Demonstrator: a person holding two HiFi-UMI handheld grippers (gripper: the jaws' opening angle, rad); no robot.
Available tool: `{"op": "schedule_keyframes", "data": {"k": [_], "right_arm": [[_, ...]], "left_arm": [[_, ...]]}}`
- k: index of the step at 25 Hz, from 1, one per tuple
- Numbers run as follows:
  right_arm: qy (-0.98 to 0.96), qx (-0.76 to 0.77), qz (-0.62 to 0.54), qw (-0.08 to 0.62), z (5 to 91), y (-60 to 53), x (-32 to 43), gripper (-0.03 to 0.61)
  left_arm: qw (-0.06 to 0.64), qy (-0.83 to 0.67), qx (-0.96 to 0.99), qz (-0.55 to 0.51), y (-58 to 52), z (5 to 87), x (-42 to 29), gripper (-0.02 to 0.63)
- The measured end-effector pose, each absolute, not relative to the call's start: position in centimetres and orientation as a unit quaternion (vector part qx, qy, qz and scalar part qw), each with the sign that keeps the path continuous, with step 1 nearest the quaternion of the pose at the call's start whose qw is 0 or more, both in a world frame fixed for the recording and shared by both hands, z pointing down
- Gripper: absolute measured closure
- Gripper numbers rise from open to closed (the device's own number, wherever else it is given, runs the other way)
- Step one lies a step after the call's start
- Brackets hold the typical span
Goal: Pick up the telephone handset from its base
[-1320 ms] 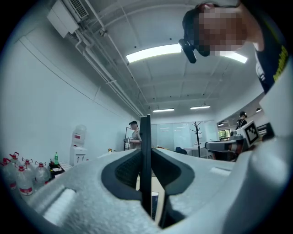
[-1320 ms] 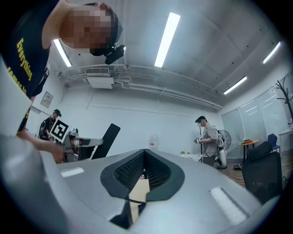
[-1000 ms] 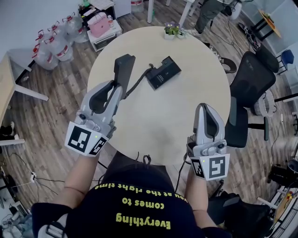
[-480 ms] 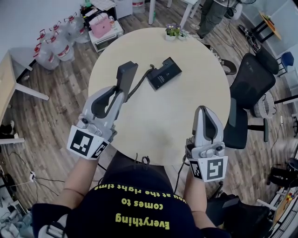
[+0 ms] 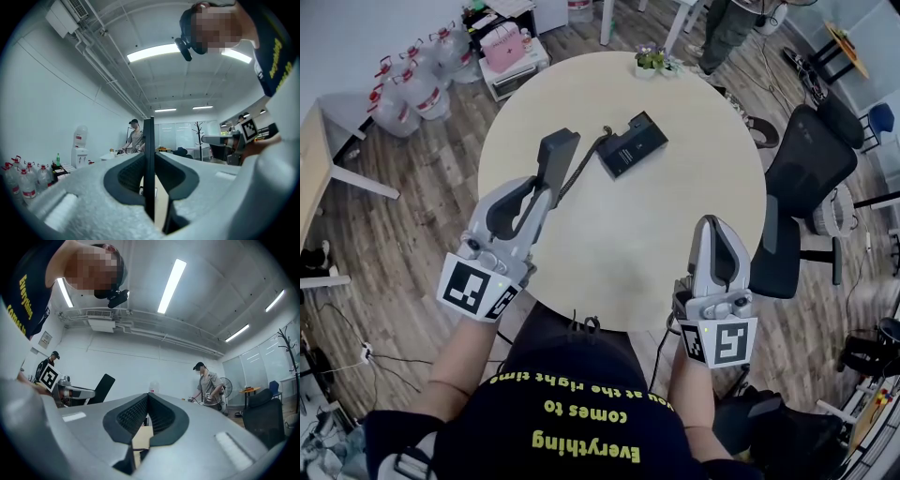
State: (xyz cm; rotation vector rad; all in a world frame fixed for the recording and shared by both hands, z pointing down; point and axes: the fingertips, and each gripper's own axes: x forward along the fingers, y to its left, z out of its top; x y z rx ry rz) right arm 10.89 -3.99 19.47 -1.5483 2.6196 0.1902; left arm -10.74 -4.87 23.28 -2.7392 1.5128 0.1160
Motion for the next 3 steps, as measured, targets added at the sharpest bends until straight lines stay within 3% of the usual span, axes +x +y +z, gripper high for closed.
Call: {"op": "schedule_keyframes", "data": {"k": [3], "right_arm": [[0.856, -0.511, 0.062, 0.047, 19.63, -4.00, 11.25, 0.568]], "left_arm": [[0.004, 0.483, -0.875, 0.037, -4.97, 23.46, -10.59, 0.541]]}}
